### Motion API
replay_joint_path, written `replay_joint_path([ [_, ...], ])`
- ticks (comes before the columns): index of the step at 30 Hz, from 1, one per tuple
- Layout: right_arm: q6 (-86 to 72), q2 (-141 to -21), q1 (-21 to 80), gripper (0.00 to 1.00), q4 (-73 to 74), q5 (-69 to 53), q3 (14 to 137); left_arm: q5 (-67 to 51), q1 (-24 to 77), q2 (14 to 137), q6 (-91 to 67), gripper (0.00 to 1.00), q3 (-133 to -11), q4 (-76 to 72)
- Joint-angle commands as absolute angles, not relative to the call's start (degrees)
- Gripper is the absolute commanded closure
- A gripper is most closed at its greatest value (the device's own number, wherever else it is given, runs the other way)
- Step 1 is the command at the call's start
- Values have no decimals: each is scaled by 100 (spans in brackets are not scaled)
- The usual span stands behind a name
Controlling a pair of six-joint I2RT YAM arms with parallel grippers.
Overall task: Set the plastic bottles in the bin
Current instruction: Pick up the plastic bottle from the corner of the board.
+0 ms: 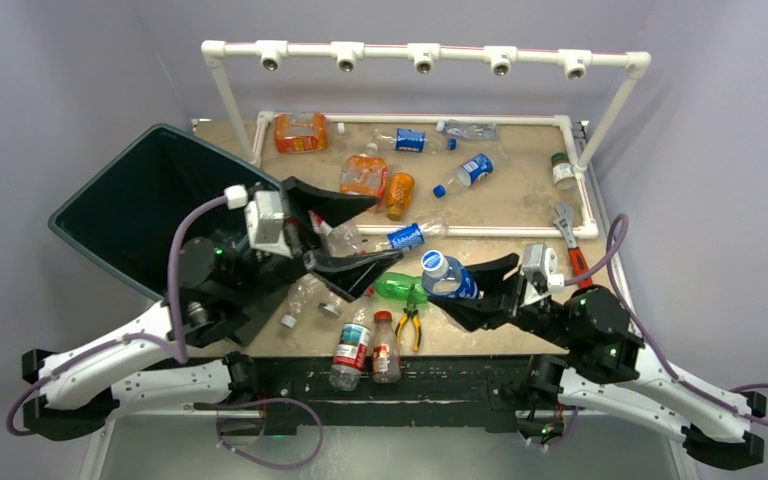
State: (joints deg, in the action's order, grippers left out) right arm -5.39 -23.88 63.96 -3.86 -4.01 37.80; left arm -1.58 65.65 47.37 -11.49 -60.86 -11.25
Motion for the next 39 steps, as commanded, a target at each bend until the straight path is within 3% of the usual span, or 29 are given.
replay_joint_path([
  [1, -1047, -2384, 6408, 75, -1786, -212, 3570, -734, 6572, 5549, -2475, 9, -6197, -2331],
  [14, -1830, -2660, 6407, 76, -2514, 35, 3314, -1494, 6574, 6205, -2685, 25, -6451, -2312],
  [18, -1881, -2692, 6407, 76, -2599, 11, 3315, -1507, 6574, 6220, -2639, 43, -6476, -2231],
  [22, -1871, -2763, 6407, 76, -2470, 9, 3357, -1506, 6574, 6247, -2630, 50, -6510, -2232],
  [28, -1872, -2807, 6407, 75, -2254, -169, 3450, -1475, 6575, 6336, -2502, 88, -6690, -2062],
  [30, -1864, -2826, 6407, 64, -2080, -233, 3542, -1405, 6575, 6338, -2422, 100, -6756, -1967],
  [32, -1888, -2842, 6407, 30, -1844, -269, 3675, -1216, 6583, 6298, -2239, 100, -6890, -1736],
  [34, -1935, -2814, 6407, 3, -1577, -193, 3816, -836, 6580, 6180, -1960, 100, -7121, -1415],
  [39, -1945, -2580, 6407, 1, -886, 112, 4126, 1044, 6575, 6027, -906, 100, -8312, 89],
])
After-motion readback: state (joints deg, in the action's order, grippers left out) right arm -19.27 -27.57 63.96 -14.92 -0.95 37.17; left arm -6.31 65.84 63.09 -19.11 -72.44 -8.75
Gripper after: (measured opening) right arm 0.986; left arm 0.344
